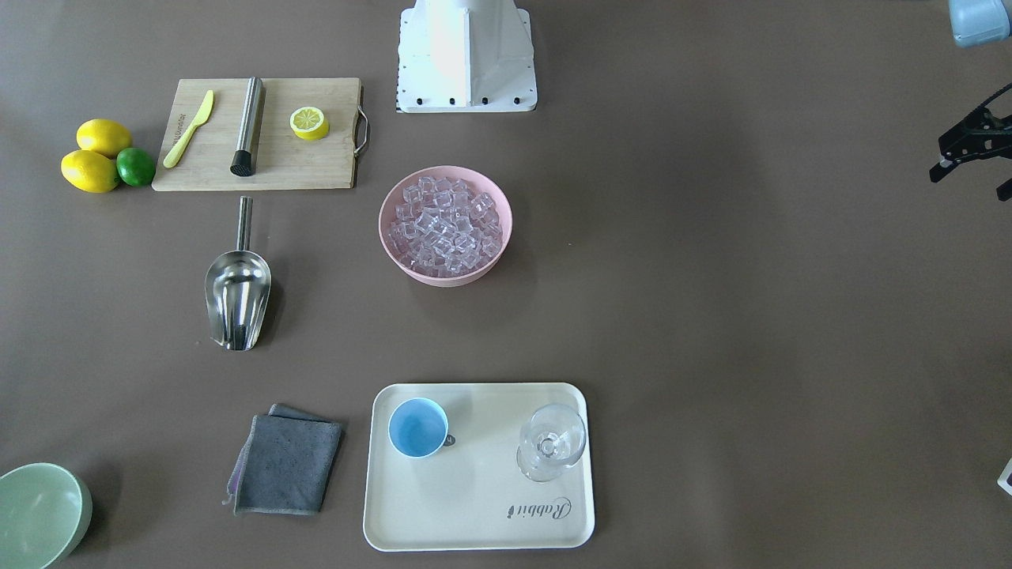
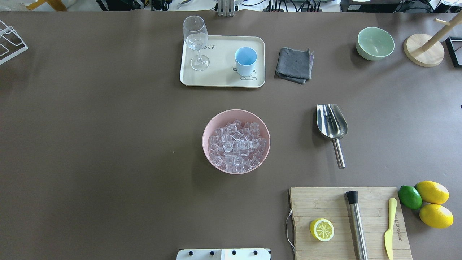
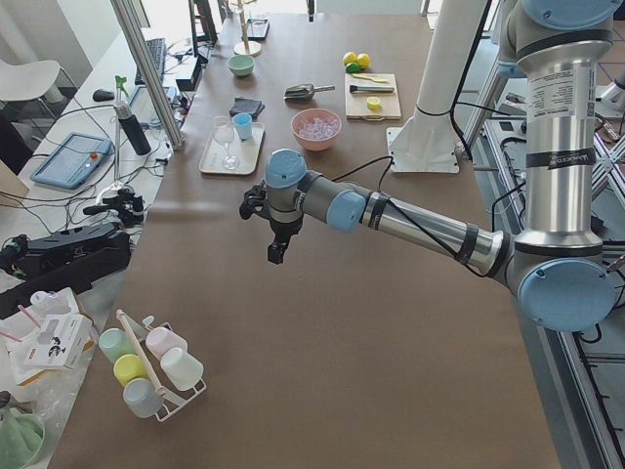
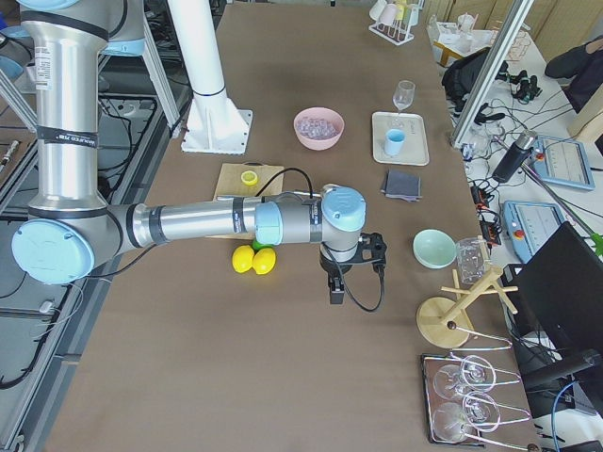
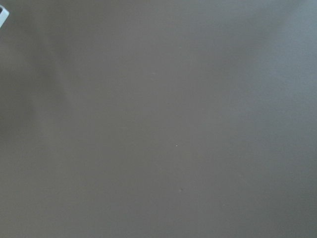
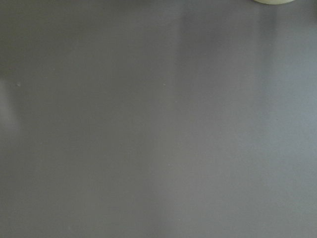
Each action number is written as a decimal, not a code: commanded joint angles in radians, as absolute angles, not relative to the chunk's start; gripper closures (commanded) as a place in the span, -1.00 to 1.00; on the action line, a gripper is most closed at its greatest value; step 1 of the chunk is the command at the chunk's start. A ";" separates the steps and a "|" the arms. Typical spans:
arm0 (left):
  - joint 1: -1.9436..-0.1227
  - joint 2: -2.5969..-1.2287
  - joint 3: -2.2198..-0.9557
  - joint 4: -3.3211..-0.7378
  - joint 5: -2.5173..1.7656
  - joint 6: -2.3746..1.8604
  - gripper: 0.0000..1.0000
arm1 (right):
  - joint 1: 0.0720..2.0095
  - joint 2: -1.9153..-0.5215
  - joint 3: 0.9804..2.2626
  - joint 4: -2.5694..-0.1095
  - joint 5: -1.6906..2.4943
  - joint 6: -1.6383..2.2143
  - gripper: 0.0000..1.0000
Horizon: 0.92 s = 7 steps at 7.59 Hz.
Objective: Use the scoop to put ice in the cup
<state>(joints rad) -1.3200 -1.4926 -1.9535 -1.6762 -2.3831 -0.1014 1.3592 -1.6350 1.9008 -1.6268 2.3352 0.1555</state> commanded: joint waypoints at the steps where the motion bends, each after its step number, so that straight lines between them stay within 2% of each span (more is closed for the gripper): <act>1: -1.246 -1.497 -1.959 -1.803 -2.382 -0.101 -0.97 | 1.192 -1.588 1.989 -1.626 2.323 0.370 -0.98; 5: -1.148 -1.494 -1.959 -2.040 -2.384 -0.097 -0.97 | 0.967 -1.481 2.005 -1.628 2.299 0.792 -0.99; 7: -1.073 -1.515 -1.945 -2.097 -2.407 -0.095 -0.96 | 0.881 -1.467 2.002 -1.621 2.296 0.823 -0.98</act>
